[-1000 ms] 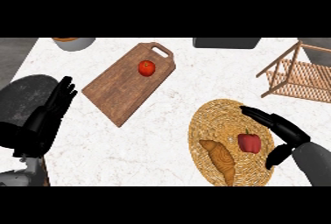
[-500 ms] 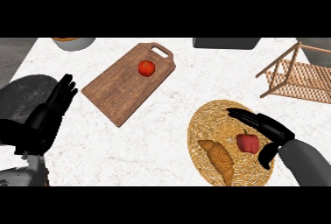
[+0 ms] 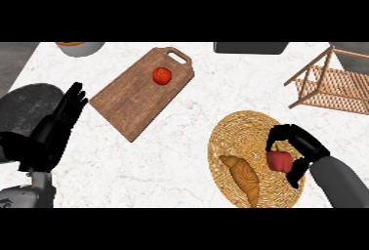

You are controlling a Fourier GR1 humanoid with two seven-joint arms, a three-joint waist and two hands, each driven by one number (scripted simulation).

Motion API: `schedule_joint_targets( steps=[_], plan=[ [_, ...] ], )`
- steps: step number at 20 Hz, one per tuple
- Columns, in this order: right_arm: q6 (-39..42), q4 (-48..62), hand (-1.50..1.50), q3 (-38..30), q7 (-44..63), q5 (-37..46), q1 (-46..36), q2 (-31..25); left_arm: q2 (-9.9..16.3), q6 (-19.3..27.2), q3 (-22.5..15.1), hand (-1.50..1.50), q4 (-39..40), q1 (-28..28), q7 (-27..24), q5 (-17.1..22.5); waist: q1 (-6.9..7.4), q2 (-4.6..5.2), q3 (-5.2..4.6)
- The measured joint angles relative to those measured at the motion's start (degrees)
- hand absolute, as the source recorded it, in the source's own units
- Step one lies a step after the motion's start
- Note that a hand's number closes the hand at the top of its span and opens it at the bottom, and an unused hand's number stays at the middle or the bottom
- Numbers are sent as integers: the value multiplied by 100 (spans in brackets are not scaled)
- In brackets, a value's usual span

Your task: Pick the bell pepper from the placemat and place it in the tiered shelf

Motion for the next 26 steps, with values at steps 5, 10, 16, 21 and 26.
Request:
schedule_joint_targets(
  steps=[5,10,16,21,26],
  plan=[
    [-186,29,150,-457,-121,-326,15,71,-36,24,-21,0,-50,-33,63,-27,4,23,49],
    [-61,-159,150,-1034,-218,-1098,187,82,-59,41,4,0,-104,78,59,-39,-25,30,128],
    [-868,-236,150,-1343,1675,-1109,510,-17,53,12,148,0,-201,321,69,-17,-220,-66,107],
    [-1655,-827,150,-1495,3014,-1049,534,-72,97,24,231,0,-215,482,93,-10,-393,-158,90],
    [-2066,-1869,150,-1501,4297,-912,374,-244,140,16,319,0,-248,564,107,24,-476,-193,91]
  ],
)
